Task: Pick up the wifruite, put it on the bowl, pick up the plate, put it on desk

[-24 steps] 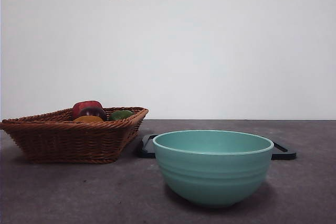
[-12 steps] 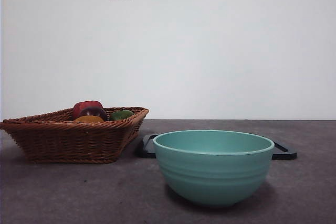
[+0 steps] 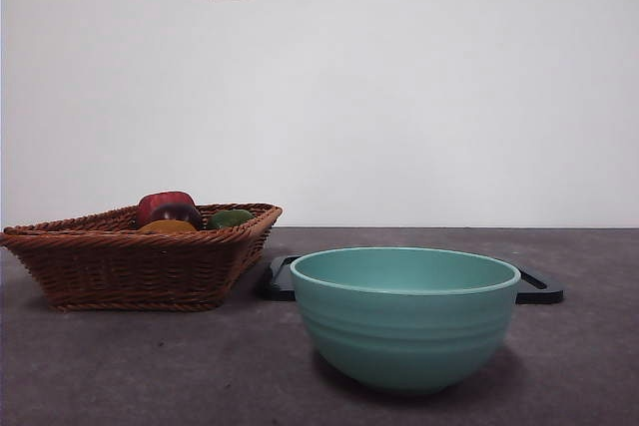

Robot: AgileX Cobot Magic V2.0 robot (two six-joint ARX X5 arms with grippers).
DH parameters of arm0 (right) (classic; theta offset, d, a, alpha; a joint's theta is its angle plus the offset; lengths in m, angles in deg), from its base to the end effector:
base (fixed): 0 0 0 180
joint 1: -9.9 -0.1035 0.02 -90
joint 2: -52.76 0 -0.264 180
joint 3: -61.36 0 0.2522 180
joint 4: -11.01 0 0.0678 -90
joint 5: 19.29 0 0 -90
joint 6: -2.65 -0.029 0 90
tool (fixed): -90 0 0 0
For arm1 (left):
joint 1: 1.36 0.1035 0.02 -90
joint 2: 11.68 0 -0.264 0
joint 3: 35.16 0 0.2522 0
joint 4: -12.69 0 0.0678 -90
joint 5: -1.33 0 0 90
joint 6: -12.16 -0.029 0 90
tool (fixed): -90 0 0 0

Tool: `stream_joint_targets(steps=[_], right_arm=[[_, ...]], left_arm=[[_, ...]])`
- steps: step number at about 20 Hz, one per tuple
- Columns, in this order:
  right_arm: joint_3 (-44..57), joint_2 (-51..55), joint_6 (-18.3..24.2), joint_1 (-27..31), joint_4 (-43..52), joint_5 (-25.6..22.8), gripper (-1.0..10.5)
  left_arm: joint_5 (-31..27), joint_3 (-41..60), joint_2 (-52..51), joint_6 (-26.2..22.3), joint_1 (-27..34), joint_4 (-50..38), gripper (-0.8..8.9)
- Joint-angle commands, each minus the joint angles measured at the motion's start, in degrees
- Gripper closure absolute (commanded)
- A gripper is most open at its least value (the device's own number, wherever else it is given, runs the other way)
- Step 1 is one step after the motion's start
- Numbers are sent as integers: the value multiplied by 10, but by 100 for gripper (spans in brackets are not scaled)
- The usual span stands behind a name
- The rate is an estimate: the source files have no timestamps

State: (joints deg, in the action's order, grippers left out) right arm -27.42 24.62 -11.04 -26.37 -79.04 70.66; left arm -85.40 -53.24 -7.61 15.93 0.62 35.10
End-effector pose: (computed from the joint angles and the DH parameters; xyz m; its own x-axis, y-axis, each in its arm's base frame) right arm -0.0039 -0.0029 0.4003 0.7029 0.5146 -0.4911 -0.4805 0.8525 0.2058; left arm 0.0971 0.0017 0.1692 0.9890 -0.0229 -0.1458 0.0123 0.9972 -0.0734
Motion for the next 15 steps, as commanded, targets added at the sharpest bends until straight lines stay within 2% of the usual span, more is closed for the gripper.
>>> stream_joint_targets(steps=[1,7,15], right_arm=[[-10,-2,2,-3,0,0,937],[-10,-2,3,-3,0,0,937],[-10,-2,2,-3,0,0,937]], left_arm=[[-19,25,-31,4,0,-8,795],[-37,37,-39,4,0,24,795],[-37,37,-39,-7,-9,22,795]])
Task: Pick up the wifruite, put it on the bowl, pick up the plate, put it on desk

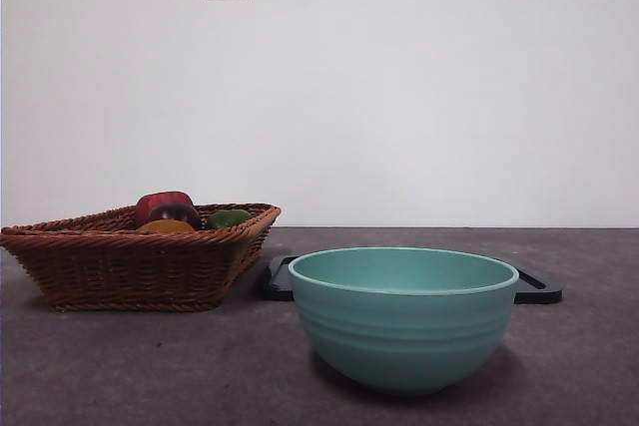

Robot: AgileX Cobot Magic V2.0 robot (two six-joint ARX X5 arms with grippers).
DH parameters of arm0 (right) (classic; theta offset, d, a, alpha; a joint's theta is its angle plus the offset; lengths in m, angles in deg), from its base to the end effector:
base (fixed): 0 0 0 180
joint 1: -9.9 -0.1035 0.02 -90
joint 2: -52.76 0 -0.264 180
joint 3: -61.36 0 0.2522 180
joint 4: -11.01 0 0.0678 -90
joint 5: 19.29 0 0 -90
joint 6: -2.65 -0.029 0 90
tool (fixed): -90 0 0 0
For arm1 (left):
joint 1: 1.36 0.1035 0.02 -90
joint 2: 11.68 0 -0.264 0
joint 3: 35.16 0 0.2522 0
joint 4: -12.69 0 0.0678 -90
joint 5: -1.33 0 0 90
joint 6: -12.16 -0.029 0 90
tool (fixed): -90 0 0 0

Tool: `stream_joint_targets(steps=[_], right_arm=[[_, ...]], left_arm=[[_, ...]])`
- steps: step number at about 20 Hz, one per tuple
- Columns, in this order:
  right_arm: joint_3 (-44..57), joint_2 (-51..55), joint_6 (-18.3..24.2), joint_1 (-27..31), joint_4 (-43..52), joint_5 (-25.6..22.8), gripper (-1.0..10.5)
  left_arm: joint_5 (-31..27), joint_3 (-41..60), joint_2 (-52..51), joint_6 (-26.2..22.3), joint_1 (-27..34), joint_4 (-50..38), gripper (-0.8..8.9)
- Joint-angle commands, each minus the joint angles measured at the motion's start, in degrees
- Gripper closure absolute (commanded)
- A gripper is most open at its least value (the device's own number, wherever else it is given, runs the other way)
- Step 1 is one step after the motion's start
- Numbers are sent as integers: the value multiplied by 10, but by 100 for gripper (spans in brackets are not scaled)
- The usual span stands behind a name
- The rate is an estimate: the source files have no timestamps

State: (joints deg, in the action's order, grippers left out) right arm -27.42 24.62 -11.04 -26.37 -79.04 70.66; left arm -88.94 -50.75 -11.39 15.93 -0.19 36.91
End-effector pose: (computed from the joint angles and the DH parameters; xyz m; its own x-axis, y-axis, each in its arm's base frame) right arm -0.0039 -0.0029 0.4003 0.7029 0.5146 -0.4911 -0.4805 0.8525 0.2058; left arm 0.0949 0.0021 0.1564 0.9876 0.0249 -0.1551 -0.0352 0.9973 -0.0642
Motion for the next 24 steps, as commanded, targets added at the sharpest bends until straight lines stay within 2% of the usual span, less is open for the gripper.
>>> stream_joint_targets(steps=[1,15,16,17,19,21,24], right_arm=[[-10,-2,2,-3,0,0,937],[-10,-2,3,4,0,0,937],[-9,-2,7,17,0,1,937],[-8,0,41,39,3,-4,937],[33,21,92,95,69,-17,937],[131,66,143,148,201,-24,937],[329,156,160,230,412,-6,938]], left_arm=[[-2,12,-1,-7,-1,4,795],[-2,12,-1,-7,-1,4,795],[-2,12,-1,-7,-1,4,795],[-2,12,-1,-7,-1,4,795],[-2,12,-1,-7,-1,4,795],[-2,12,-1,-7,-1,4,795],[-2,12,-1,-7,-1,4,795]])
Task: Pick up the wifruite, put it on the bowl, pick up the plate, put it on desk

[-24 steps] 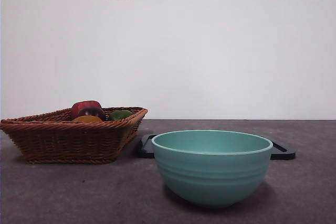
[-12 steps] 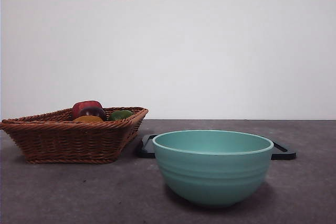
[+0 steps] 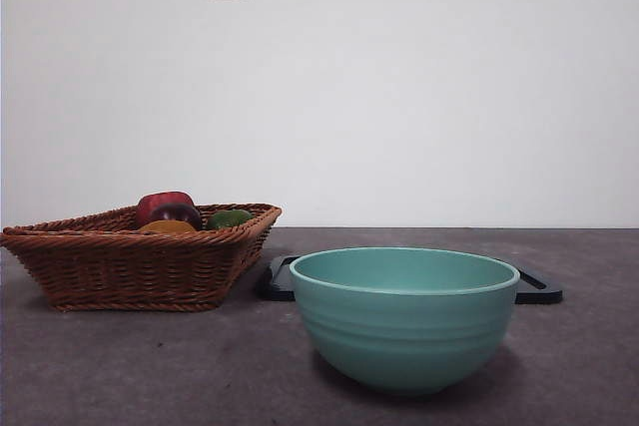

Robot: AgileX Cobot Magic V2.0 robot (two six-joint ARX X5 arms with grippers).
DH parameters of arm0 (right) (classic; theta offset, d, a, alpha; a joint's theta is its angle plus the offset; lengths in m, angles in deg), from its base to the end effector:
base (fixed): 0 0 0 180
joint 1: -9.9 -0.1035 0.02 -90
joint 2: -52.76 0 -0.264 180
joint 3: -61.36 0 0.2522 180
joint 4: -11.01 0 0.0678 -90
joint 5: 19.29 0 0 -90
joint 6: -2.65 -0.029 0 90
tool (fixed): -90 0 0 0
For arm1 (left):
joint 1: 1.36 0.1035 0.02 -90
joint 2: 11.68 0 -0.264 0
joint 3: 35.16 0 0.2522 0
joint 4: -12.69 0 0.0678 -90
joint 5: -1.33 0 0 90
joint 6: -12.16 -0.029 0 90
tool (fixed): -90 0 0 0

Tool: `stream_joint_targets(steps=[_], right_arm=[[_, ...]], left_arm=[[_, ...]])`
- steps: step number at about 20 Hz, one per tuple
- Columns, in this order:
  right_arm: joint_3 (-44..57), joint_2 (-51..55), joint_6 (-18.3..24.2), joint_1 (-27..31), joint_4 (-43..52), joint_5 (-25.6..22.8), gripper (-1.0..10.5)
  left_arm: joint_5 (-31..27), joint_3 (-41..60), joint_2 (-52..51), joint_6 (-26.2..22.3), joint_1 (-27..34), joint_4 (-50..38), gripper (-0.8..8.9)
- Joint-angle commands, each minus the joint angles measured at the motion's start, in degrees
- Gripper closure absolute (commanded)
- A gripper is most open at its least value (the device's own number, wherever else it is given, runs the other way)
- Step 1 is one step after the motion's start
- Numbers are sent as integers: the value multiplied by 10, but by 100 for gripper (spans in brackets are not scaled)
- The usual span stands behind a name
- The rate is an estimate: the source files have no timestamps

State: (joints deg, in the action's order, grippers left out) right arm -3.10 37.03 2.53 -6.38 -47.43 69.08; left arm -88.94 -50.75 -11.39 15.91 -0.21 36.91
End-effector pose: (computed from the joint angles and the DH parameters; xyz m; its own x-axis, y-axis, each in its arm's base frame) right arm 0.0268 0.0070 0.3483 0.9537 0.2489 -0.1686 -0.2530 0.9675 -0.0027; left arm 0.0949 0.0020 0.1564 0.9876 0.0245 -0.1551 -0.0348 0.9974 -0.0639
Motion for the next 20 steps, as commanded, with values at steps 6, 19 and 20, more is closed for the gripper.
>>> stream_joint_targets(steps=[6,19,20], right_arm=[[330,127,23,149,297,48,937],[487,155,22,187,358,44,937],[495,155,21,187,358,43,937]], left_arm=[[-2,12,-1,-7,0,4,795],[-2,12,-1,-7,0,4,795],[-2,12,-1,-7,0,4,795]])
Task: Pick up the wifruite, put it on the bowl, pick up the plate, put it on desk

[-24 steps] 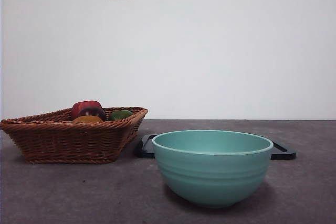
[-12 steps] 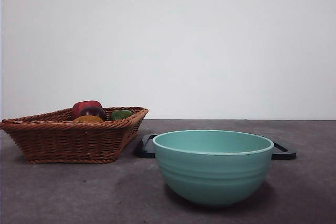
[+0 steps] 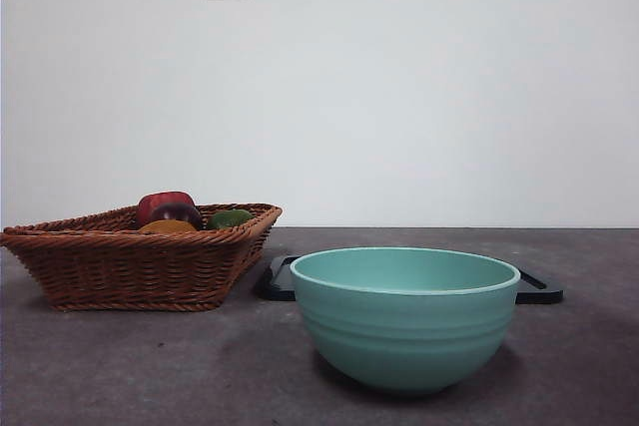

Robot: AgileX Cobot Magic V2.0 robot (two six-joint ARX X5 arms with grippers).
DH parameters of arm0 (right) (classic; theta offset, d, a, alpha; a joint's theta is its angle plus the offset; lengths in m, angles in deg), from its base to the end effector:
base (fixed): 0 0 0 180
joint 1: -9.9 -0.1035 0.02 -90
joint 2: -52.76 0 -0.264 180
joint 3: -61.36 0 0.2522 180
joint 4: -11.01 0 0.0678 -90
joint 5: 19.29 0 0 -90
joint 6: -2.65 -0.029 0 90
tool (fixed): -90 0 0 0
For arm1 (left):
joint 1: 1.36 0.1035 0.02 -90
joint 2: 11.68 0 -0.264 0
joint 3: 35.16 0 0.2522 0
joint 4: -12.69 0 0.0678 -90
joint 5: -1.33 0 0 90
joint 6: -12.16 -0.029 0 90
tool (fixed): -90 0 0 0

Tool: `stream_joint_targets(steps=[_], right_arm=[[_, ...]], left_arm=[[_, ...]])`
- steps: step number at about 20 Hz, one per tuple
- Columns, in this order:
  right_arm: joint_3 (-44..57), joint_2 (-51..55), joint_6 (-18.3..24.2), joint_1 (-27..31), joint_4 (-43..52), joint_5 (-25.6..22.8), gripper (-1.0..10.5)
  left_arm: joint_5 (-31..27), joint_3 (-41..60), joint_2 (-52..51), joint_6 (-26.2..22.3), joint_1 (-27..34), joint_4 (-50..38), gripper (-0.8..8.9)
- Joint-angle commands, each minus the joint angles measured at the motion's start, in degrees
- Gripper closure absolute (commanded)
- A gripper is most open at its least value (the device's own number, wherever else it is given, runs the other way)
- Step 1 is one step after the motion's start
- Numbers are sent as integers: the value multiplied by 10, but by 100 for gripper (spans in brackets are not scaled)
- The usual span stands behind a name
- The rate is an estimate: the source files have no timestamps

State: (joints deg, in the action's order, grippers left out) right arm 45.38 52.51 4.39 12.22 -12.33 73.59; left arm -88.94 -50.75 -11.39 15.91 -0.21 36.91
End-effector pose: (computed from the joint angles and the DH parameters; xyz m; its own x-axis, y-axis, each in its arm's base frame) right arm 0.0947 -0.0024 0.1602 0.9912 0.0101 -0.1323 -0.0133 0.9996 -0.0234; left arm 0.0949 0.0020 0.1564 0.9876 0.0245 -0.1551 -0.0348 0.9974 -0.0639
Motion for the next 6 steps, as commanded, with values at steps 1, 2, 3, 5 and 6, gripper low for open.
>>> stream_joint_targets(steps=[1,2,3,5,6], right_arm=[[16,0,2,1,7,-2,937],[16,0,2,1,-6,-2,937],[16,0,2,1,-9,-5,937],[16,0,2,1,-7,-11,937],[16,0,2,1,-9,-16,937]], left_arm=[[-2,12,-1,-7,0,4,795],[-2,12,-1,-7,0,4,795],[-2,12,-1,-7,0,4,795],[-2,12,-1,-7,0,4,795],[-2,12,-1,-7,0,4,795]])
